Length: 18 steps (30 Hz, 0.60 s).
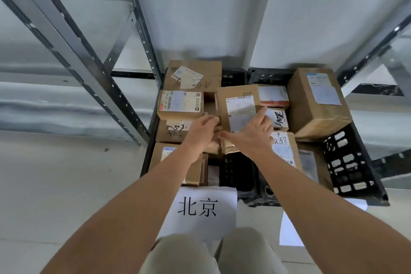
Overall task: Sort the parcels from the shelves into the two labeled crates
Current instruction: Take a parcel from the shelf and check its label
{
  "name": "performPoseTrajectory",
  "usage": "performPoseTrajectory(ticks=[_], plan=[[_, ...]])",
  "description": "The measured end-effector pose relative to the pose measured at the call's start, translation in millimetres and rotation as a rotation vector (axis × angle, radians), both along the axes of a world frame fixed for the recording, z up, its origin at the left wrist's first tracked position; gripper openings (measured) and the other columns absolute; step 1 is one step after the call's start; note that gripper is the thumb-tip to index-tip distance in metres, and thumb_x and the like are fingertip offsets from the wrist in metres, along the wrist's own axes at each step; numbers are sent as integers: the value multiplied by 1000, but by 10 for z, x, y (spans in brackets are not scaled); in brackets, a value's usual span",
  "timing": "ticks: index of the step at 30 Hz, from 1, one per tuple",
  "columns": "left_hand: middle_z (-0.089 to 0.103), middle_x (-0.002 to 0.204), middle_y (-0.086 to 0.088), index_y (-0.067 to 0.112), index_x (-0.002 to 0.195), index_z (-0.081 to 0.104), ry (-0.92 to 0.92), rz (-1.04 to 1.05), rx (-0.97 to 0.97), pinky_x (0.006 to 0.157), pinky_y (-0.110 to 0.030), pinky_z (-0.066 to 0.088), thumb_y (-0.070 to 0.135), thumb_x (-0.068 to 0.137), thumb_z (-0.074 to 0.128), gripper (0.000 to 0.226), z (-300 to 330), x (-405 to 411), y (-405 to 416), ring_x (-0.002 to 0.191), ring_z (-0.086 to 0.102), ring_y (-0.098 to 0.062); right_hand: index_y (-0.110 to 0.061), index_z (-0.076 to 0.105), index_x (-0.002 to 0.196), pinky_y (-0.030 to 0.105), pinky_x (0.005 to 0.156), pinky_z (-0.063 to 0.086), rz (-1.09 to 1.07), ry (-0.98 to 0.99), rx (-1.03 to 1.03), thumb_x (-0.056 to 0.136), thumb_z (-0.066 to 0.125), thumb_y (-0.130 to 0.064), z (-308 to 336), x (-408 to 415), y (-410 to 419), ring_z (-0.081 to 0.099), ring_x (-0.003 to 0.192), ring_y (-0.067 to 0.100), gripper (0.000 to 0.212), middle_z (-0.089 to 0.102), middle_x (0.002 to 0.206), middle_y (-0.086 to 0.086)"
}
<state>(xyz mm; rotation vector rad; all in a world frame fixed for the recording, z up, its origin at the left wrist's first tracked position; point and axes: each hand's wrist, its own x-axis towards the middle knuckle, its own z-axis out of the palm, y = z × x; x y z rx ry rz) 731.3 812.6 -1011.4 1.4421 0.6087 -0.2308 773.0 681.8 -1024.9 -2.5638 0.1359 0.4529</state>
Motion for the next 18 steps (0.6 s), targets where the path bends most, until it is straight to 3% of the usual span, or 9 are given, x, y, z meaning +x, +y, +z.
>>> performPoseTrajectory(ticks=[4, 6, 11, 15, 18], plan=[[69, 100, 1, 21, 102, 64, -53, -7, 21, 76, -26, 59, 18, 104, 50, 14, -54, 16, 109, 91, 69, -13, -9, -18, 155, 57, 119, 22, 10, -41, 23, 58, 79, -76, -18, 87, 37, 12, 149, 37, 152, 11, 160, 17], [69, 102, 2, 14, 113, 66, -86, -41, 113, 84, -28, 57, 18, 104, 51, 17, -80, 55, 207, 93, 67, -11, -9, -17, 156, 57, 120, 20, 20, -36, 72, 61, 80, -73, 39, 115, 28, 9, 150, 38, 150, 8, 162, 18], [58, 140, -4, 18, 140, 55, -181, -309, 824, 109, -38, 42, 18, 99, 57, 42, -155, 229, 560, 130, 53, -23, -8, -14, 156, 57, 119, 21, 71, -65, 73, 65, 82, -65, 133, 180, -84, 14, 149, 38, 144, 12, 161, 16], [27, 163, -4, 19, 157, 27, -171, -631, 1292, 120, -42, 22, 17, 91, 67, 77, -188, 464, 839, 150, 23, -27, -11, -16, 156, 57, 120, 20, 128, -56, 57, 67, 82, -61, 159, 247, -190, 11, 149, 37, 141, 9, 161, 14], [3, 168, -7, 18, 160, 8, -22, -827, 1514, 124, -47, 2, 23, 85, 74, 100, -255, 652, 1026, 155, 1, -25, -15, -15, 156, 59, 120, 18, 152, -39, 51, 65, 83, -60, 135, 291, -263, 9, 150, 36, 141, 7, 162, 10]])
